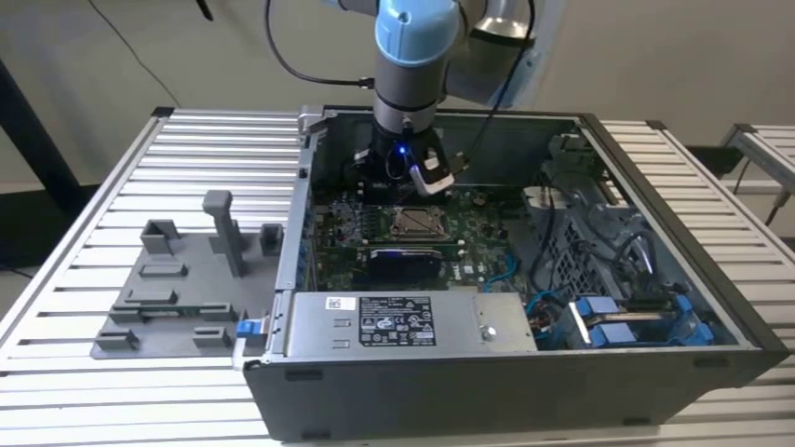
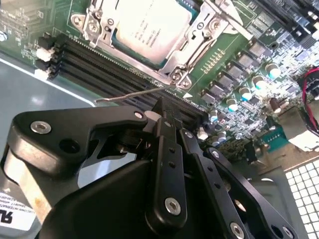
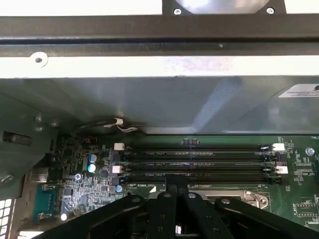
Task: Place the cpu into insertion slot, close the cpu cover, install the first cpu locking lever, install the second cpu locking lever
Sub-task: 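Install the first cpu locking lever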
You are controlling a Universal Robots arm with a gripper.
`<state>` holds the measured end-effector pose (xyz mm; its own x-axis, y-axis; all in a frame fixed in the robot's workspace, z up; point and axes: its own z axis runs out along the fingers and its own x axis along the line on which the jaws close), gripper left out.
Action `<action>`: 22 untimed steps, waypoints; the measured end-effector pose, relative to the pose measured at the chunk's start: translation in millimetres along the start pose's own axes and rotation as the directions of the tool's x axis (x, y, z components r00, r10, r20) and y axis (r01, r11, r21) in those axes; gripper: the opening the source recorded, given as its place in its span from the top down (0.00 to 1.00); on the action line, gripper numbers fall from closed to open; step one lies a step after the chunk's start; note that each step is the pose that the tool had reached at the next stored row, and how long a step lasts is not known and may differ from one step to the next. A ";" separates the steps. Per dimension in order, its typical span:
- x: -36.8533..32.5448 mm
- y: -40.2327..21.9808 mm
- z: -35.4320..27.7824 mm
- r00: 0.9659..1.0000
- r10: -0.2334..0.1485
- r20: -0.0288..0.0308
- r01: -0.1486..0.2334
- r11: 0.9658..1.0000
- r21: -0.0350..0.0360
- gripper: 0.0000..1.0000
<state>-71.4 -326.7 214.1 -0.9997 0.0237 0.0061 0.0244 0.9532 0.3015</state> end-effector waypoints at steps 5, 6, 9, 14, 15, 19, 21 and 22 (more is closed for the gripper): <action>0.6 -4.7 -0.7 1.000 0.000 0.000 0.000 1.000 0.000 0.89; 0.6 -4.8 -0.7 1.000 0.000 0.000 0.000 1.000 0.000 0.89; 0.5 -6.2 -0.8 1.000 0.000 0.000 0.000 1.000 0.000 0.89; 0.5 -9.0 -1.1 1.000 0.000 0.000 0.000 1.000 0.000 0.89; 0.5 -9.1 -0.7 1.000 0.000 0.000 0.000 1.000 0.000 0.89; 0.4 -9.3 1.0 1.000 0.000 0.000 0.000 1.000 -0.001 0.89; 0.4 -8.6 1.8 1.000 0.000 0.000 0.000 1.000 -0.001 0.89; 0.3 -8.1 2.2 1.000 0.000 0.000 0.000 1.000 -0.001 0.89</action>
<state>-71.9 -333.8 209.5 -0.9997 0.0240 0.0060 0.0246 0.9528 0.3025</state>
